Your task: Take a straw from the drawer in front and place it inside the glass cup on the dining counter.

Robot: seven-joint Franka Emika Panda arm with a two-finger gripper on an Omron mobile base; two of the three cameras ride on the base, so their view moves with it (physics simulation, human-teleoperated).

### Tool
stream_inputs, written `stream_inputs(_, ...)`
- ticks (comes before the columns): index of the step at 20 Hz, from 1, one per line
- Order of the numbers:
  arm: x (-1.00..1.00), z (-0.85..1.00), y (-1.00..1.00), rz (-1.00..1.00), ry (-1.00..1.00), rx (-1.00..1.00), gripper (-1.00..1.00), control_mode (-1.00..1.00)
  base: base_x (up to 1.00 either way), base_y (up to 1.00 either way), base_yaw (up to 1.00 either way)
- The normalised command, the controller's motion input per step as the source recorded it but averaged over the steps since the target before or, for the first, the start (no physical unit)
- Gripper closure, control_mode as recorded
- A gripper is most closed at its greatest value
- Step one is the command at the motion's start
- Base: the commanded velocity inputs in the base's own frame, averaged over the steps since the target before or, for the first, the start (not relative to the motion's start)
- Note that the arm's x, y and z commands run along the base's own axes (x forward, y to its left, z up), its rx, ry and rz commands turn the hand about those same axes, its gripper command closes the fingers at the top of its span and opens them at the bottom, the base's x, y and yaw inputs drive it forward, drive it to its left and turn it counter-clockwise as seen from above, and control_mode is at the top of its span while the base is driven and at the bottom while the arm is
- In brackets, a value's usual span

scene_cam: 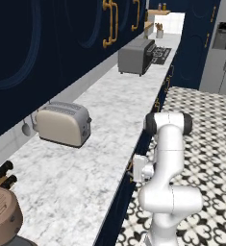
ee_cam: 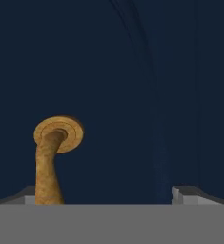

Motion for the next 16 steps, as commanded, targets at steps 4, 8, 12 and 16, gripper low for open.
stream_inputs(4,0.11,0.00,0.45,0.00,0.00,0.00,-1.00,-1.00,0.00,0.00,0.00)
stream_inputs(8,0.26,0.00,0.33,0.00,0.00,0.00,1.00,-1.00,0.00,0.00,0.00)
stream_inputs(12,-0.04,0.00,-0.03,0.00,0.00,0.00,1.00,-1.00,0.00,0.00,0.00)
stream_inputs(16,-0.48,0.00,-0.59,0.00,0.00,0.03,1.00,-1.00,0.00,0.00,0.00)
